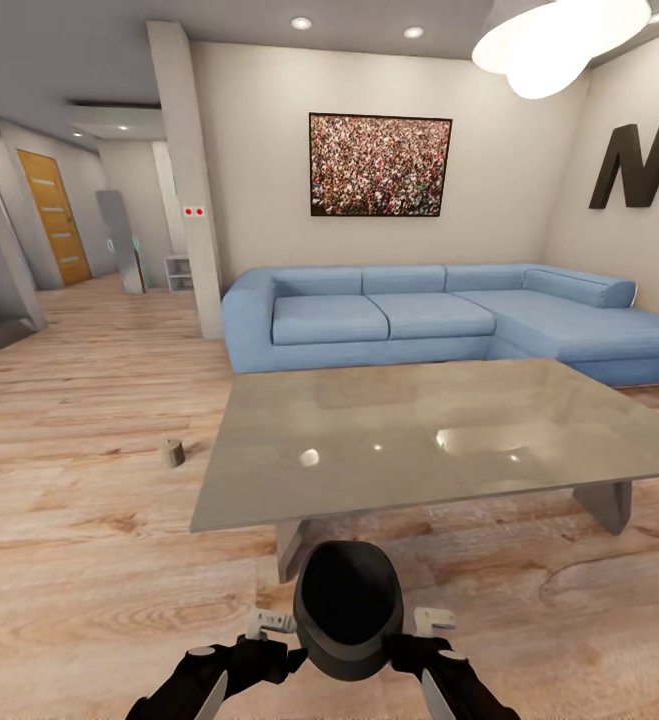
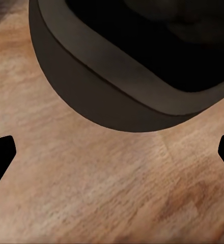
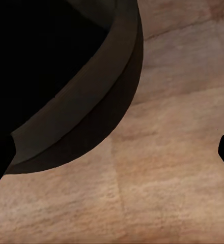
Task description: Place each of the two pumpkins and all three candles from the living room inside a cabinet in the living room (use any cabinet), then make sure every cabinet is closed, and position the cauldron so it is next to a table in the living room.
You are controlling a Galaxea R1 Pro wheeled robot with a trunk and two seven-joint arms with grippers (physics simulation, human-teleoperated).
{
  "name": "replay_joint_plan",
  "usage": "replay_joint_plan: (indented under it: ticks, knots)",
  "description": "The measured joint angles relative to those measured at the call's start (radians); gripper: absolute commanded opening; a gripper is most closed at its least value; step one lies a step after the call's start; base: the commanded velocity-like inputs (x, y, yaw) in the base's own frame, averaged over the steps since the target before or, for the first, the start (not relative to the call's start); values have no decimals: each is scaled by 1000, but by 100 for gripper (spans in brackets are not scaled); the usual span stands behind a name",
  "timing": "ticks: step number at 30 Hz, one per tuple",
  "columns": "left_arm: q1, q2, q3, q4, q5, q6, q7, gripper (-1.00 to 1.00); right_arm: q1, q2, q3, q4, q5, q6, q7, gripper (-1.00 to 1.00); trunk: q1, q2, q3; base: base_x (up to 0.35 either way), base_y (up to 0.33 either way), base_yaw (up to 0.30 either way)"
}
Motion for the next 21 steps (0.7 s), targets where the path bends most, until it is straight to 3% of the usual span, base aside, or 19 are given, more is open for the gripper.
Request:
replay_joint_plan:
  ticks: [12,21]
  knots:
    - [1,0,0,0,0,-1,-1,100,0,-2,1,0,0,0,0,100,0,0,0,-73,1,0]
    - [1,0,-1,2,0,0,-1,100,0,-2,1,1,0,0,0,100,0,0,0,-172,81,-8]
